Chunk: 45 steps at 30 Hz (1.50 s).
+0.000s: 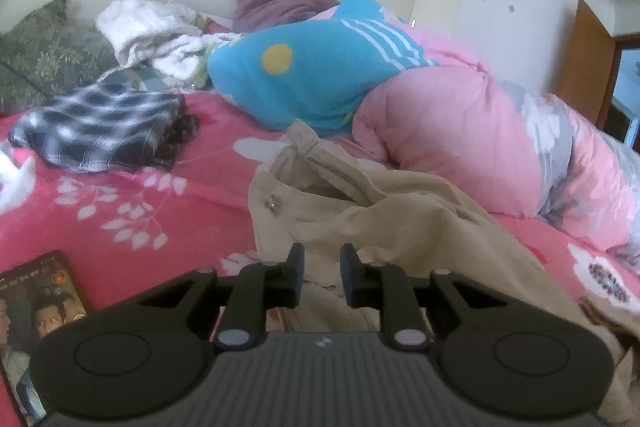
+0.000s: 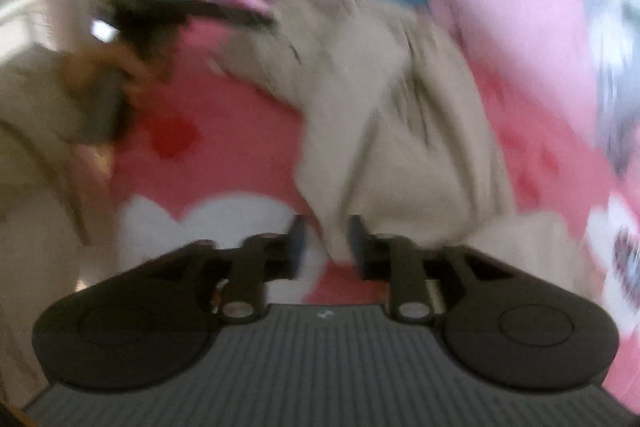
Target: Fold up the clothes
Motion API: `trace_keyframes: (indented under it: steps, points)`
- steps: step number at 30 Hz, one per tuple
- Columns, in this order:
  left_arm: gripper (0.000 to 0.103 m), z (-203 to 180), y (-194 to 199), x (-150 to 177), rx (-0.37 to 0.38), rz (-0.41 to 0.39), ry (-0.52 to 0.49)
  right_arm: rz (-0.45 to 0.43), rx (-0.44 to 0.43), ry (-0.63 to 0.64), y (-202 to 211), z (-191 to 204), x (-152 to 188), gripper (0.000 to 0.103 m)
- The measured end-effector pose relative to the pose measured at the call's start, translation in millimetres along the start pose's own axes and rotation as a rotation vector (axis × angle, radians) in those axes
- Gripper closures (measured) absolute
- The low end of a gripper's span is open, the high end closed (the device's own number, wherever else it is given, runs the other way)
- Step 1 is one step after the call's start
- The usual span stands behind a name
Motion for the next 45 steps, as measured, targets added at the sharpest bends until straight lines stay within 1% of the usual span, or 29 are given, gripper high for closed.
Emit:
trace_keyframes:
  steps: [1, 2, 5, 6, 9, 10, 11, 15, 16, 17, 18, 19, 21, 23, 24, 26, 28, 30, 32, 35, 36, 37, 38, 40, 42, 44, 45]
  points:
    - [0.083, 1, 1, -2, 0.006, -0.003, 0.015, -0.041, -0.01, 0.029, 8, 5, -8, 0.051]
    - [0.083, 2, 3, -3, 0.012, -0.008, 0.029, -0.081, -0.021, 0.055, 16, 11, -16, 0.049]
    - [0.081, 7, 9, -7, 0.037, -0.029, 0.073, -0.136, -0.039, 0.132, 6, 29, -36, 0.049]
    - [0.081, 9, 12, -8, 0.048, -0.034, 0.087, -0.141, -0.026, 0.169, -5, 35, -41, 0.048]
    - [0.079, 17, 16, -11, 0.088, -0.037, 0.142, -0.14, 0.028, 0.286, -49, 52, -51, 0.05]
    - [0.075, 22, 18, -11, 0.096, -0.037, 0.162, -0.136, 0.039, 0.315, -65, 57, -55, 0.051]
    - [0.071, 26, 19, -13, 0.102, -0.037, 0.183, -0.13, 0.041, 0.331, -80, 60, -59, 0.051]
    - [0.065, 41, 24, -19, 0.105, -0.06, 0.235, -0.083, 0.02, 0.37, -133, 66, -68, 0.053]
    - [0.062, 43, 25, -20, 0.104, -0.068, 0.241, -0.072, 0.008, 0.361, -142, 65, -67, 0.053]
    - [0.06, 45, 25, -22, 0.103, -0.075, 0.248, -0.063, -0.006, 0.345, -150, 64, -65, 0.056]
    - [0.06, 46, 26, -23, 0.105, -0.079, 0.256, -0.061, -0.02, 0.306, -154, 61, -68, 0.063]
    - [0.058, 47, 27, -24, 0.116, -0.083, 0.268, -0.061, -0.033, 0.257, -155, 56, -72, 0.086]
    - [0.054, 48, 30, -25, 0.146, -0.094, 0.297, -0.088, -0.045, 0.131, -153, 40, -85, 0.088]
    - [0.049, 47, 33, -26, 0.178, -0.112, 0.316, -0.133, -0.065, -0.026, -149, 14, -100, 0.089]
    - [0.048, 46, 34, -26, 0.188, -0.118, 0.315, -0.154, -0.08, -0.111, -145, 0, -108, 0.089]
    - [0.046, 42, 34, -27, 0.197, -0.118, 0.296, -0.208, -0.131, -0.293, -141, -32, -125, 0.089]
    - [0.044, 37, 30, -25, 0.212, -0.088, 0.268, -0.273, -0.207, -0.409, -138, -52, -142, 0.089]
    - [0.044, 34, 25, -21, 0.23, -0.057, 0.251, -0.34, -0.286, -0.513, -135, -71, -159, 0.089]
    - [0.044, 34, 24, -19, 0.243, -0.044, 0.252, -0.375, -0.362, -0.528, -134, -74, -177, 0.089]
    - [0.043, 38, 21, -15, 0.263, -0.021, 0.269, -0.336, -0.455, -0.488, -151, -62, -195, 0.089]
    - [0.043, 41, 20, -14, 0.269, -0.006, 0.279, -0.294, -0.503, -0.48, -160, -55, -197, 0.089]
    - [0.043, 44, 18, -12, 0.275, 0.008, 0.288, -0.241, -0.557, -0.473, -170, -48, -198, 0.086]
    - [0.042, 47, 16, -10, 0.277, 0.023, 0.295, -0.192, -0.591, -0.474, -181, -44, -197, 0.085]
    - [0.042, 51, 11, -6, 0.273, 0.05, 0.306, -0.098, -0.64, -0.48, -202, -38, -196, 0.083]
    - [0.042, 54, 8, -3, 0.265, 0.067, 0.316, -0.072, -0.657, -0.498, -210, -40, -195, 0.08]
    - [0.042, 55, 6, -1, 0.265, 0.071, 0.328, -0.09, -0.708, -0.544, -204, -49, -194, 0.069]
    - [0.042, 55, 5, -1, 0.268, 0.071, 0.335, -0.106, -0.738, -0.574, -199, -56, -197, 0.065]
Point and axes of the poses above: each gripper's, at about its wrist camera, not at the fingertips, and y roughly against the way its jaws point, z to its left, x to its underside, the point moved 4 cm from there along -y, roughly the way its jaws point, and after that the axes turned 6 degrees about x, right-handed, at the moved point
